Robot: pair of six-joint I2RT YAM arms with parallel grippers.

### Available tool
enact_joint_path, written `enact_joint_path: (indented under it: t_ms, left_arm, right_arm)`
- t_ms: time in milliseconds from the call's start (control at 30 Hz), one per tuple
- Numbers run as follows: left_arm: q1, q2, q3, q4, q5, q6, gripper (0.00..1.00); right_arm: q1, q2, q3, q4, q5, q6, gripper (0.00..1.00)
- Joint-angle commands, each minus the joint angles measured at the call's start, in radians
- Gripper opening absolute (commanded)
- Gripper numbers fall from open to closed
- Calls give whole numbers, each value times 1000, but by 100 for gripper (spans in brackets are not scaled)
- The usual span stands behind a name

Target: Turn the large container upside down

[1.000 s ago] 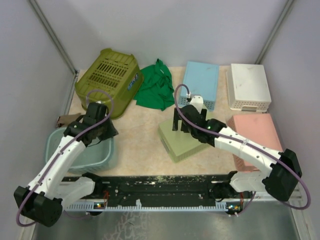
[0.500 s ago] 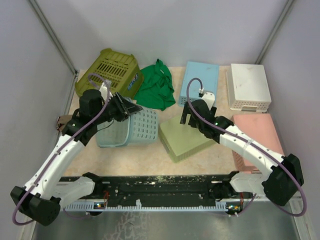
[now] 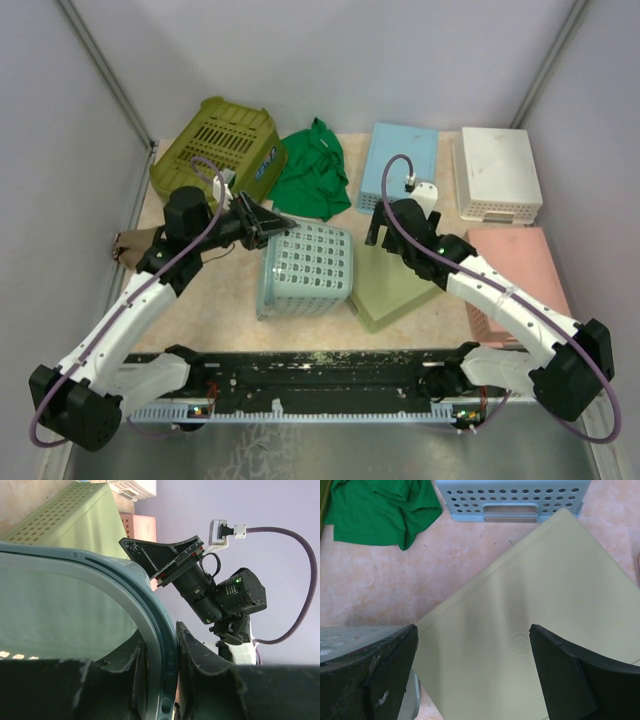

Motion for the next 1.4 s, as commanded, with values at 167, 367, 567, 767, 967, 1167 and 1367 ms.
enact_joint_path:
  t_ms: [167, 367, 567, 767, 967, 1167, 1367]
  left_arm:
    - [45, -64, 33, -100, -109, 57, 0]
    - [71, -97, 68, -374, -374, 29, 0]
    - [73, -110, 30, -415, -448, -97, 0]
    - [74, -71, 84, -487, -589, -125, 17]
    - [73, -81, 28, -313, -735, -188, 62]
    - [74, 41, 133, -208, -794, -114, 78]
    - [73, 128, 213, -161, -742, -41, 80]
  right_arm:
    - [-5, -42, 14, 24, -14, -36, 92]
    - [-7, -66, -1, 38, -26, -29, 92]
    - [-7, -84, -19, 29, -24, -23, 92]
    - [-7, -93, -29, 28, -29, -19, 92]
    - [-7, -100, -37, 22, -34, 1, 92]
    - [-6, -142, -65, -5, -11, 10, 92]
    - [-7, -167, -88, -25, 6, 32, 92]
